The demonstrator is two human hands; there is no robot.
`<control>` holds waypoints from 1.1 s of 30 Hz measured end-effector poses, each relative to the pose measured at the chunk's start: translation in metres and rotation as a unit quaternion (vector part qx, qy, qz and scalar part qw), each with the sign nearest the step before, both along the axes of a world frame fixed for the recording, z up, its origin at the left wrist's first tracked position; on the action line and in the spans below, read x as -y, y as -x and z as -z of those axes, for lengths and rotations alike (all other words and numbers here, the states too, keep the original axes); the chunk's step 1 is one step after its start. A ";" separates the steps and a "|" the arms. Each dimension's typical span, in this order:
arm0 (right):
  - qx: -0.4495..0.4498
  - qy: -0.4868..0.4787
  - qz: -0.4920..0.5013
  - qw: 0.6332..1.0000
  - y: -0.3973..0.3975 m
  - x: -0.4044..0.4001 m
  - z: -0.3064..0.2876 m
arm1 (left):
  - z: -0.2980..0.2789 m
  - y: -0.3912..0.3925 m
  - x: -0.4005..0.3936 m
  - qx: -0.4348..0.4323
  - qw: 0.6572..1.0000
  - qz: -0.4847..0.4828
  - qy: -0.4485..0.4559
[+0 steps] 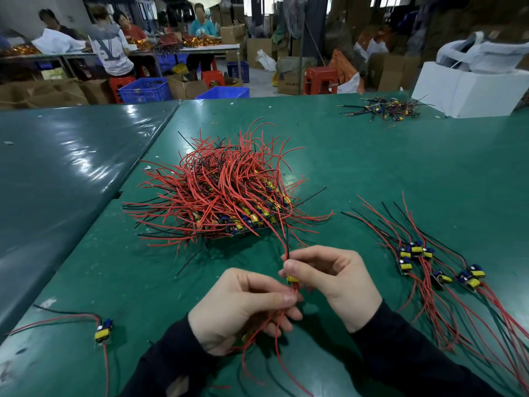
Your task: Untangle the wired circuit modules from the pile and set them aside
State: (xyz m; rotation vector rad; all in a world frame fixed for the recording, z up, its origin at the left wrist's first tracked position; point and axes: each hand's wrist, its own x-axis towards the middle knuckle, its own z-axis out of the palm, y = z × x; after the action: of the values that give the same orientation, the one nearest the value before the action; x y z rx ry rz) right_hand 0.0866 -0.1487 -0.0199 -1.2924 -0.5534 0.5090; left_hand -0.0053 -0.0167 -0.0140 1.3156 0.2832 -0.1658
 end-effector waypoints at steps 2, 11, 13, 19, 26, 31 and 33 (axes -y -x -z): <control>-0.017 0.013 0.013 1.000 0.000 0.000 0.000 | 0.001 0.000 0.004 0.030 0.998 -0.039 -0.037; -0.163 0.000 0.074 0.984 -0.005 -0.001 0.001 | 0.011 -0.002 0.013 0.112 0.957 -0.146 -0.226; -0.174 -0.015 0.078 0.982 -0.005 -0.001 0.000 | 0.012 -0.002 0.014 0.115 0.953 -0.154 -0.234; -0.169 -0.052 0.089 0.980 0.001 -0.004 0.008 | 0.016 -0.002 0.015 0.155 0.896 -0.211 -0.360; -0.131 -0.031 0.054 0.989 -0.001 -0.002 0.003 | 0.019 -0.004 0.010 0.212 0.861 -0.212 -0.410; -0.123 -0.067 0.070 0.988 0.005 -0.004 0.005 | 0.020 -0.006 0.011 0.238 0.801 -0.244 -0.493; -0.113 -0.082 0.073 0.988 0.006 -0.004 0.004 | 0.020 -0.006 0.012 0.224 0.827 -0.248 -0.452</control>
State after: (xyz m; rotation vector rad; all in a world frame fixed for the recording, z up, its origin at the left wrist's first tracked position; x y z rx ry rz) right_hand 0.0804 -0.1446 -0.0244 -1.0925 -0.3031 0.4706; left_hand 0.0004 -0.0286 -0.0341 2.1088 0.2999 0.8157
